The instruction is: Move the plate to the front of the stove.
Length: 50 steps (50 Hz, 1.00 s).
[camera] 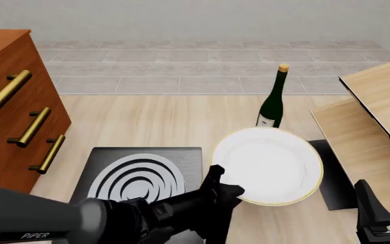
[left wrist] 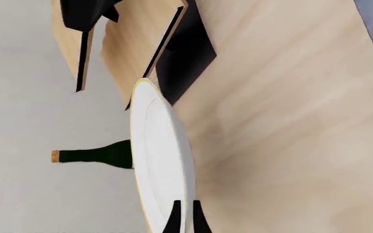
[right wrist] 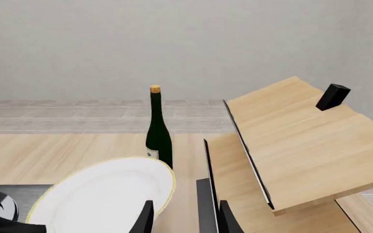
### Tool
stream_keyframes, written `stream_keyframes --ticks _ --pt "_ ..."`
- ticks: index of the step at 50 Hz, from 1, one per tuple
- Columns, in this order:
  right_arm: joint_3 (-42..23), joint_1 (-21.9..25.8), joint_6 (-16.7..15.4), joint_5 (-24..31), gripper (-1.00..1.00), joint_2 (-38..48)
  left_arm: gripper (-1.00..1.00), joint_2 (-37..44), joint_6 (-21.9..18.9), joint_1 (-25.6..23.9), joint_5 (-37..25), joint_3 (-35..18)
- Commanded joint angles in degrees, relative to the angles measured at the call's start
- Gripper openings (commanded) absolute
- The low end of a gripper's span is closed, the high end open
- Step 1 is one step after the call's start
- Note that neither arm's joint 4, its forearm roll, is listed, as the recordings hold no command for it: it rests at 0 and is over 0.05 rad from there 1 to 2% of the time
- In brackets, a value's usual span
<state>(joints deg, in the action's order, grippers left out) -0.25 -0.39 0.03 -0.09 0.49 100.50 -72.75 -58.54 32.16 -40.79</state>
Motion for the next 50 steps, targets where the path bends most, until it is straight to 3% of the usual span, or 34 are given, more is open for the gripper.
stream_keyframes --ticks 1,21,50 --pt "0.00 0.00 0.01 0.00 1.00 0.00 -1.00 -2.90 -1.78 1.23 0.56 1.09" --pt "0.00 0.01 0.01 0.00 1.00 0.01 -1.00 -7.42 -4.57 5.50 1.38 5.37" --pt "0.00 0.01 0.00 0.00 1.00 0.00 -1.00 -17.21 -8.10 10.91 -3.22 8.30"
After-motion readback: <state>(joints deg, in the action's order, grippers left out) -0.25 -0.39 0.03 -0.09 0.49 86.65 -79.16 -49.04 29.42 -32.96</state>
